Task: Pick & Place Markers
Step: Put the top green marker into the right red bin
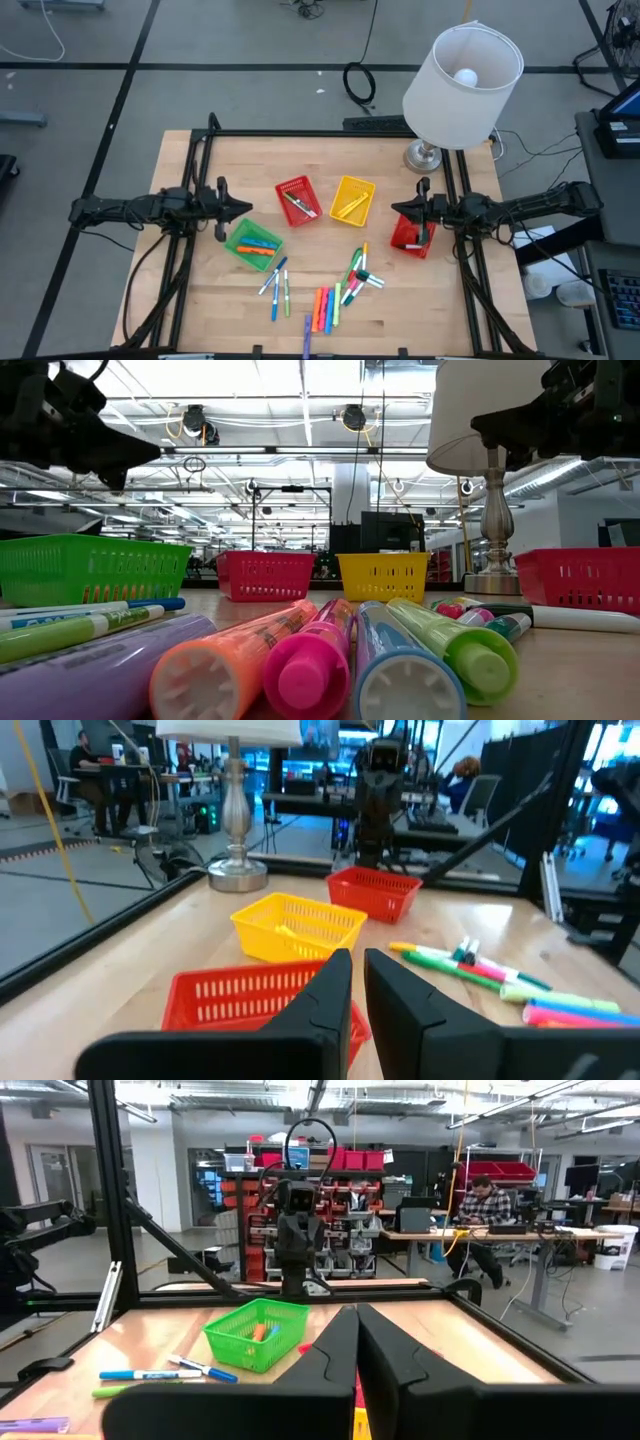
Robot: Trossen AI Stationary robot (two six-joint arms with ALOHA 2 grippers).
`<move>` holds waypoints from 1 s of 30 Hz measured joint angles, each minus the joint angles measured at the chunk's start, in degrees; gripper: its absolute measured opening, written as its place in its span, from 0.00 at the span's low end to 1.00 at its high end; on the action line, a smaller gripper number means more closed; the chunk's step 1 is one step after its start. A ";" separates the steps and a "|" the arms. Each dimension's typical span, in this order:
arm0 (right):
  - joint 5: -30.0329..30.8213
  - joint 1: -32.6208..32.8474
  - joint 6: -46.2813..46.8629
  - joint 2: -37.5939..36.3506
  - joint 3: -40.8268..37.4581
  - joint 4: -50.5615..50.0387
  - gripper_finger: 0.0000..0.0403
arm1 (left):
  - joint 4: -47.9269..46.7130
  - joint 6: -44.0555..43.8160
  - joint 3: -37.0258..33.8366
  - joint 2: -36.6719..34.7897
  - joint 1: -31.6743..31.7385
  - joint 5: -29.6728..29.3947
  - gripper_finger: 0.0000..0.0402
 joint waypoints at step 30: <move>0.37 0.00 2.85 0.02 0.00 -0.55 0.00 | 6.90 -2.85 -0.02 0.00 0.00 0.34 0.09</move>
